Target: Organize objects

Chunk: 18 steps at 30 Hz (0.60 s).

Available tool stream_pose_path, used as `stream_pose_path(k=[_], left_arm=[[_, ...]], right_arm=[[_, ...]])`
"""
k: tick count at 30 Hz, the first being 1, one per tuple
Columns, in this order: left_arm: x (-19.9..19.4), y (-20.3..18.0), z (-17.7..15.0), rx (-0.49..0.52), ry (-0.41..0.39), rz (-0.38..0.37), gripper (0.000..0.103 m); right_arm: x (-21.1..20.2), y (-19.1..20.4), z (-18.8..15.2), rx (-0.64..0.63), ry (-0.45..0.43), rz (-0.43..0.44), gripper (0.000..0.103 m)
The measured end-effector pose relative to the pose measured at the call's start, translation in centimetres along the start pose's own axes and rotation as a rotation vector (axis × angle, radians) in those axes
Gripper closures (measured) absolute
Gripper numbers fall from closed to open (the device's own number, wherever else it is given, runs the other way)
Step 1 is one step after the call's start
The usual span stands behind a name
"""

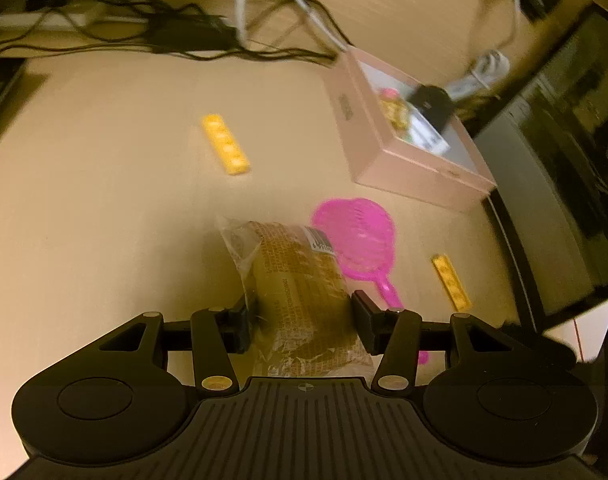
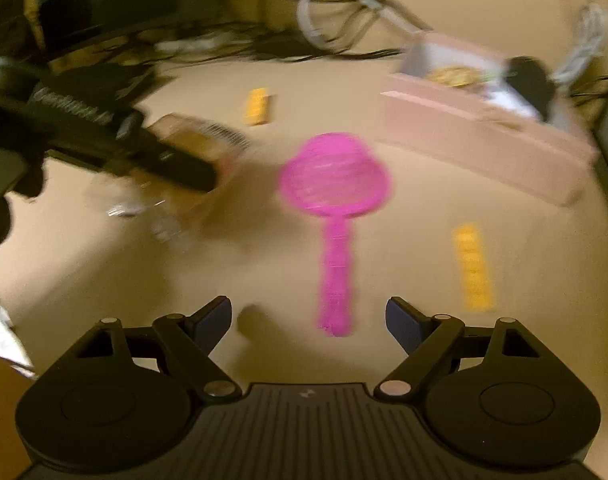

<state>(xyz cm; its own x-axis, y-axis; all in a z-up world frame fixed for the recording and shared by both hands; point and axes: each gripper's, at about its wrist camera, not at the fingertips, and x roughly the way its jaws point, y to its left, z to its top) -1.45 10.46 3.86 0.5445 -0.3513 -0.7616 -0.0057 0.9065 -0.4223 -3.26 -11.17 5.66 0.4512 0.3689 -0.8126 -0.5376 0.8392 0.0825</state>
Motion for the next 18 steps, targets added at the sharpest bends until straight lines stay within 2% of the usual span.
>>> stream_pose_path(k=[4,7,9,15,18], left_arm=[[-0.8,1.5,0.0,-0.052,-0.021,0.023,0.049],[-1.2,2.2,-0.1,-0.082,-0.03,0.037,0.049],[-1.4,2.6,-0.2,-0.094,-0.032,0.042,0.049],[-1.5,2.7,-0.7,-0.098,-0.024,0.037,0.049],[-1.5,2.5,-0.8,-0.094,-0.021,0.037,0.049]], right_arm=[[0.3,2.1,0.7,-0.038,0.01,0.102,0.018],[-0.4,2.5,1.0,-0.078,-0.014,0.097,0.018],[-0.8,2.0,1.3,-0.078,-0.039,0.052,0.017],[-1.3,-2.0,2.0,-0.013,-0.103,-0.194,0.017],[-1.1,-3.5,2.6,0.02,-0.104,-0.214,0.017]])
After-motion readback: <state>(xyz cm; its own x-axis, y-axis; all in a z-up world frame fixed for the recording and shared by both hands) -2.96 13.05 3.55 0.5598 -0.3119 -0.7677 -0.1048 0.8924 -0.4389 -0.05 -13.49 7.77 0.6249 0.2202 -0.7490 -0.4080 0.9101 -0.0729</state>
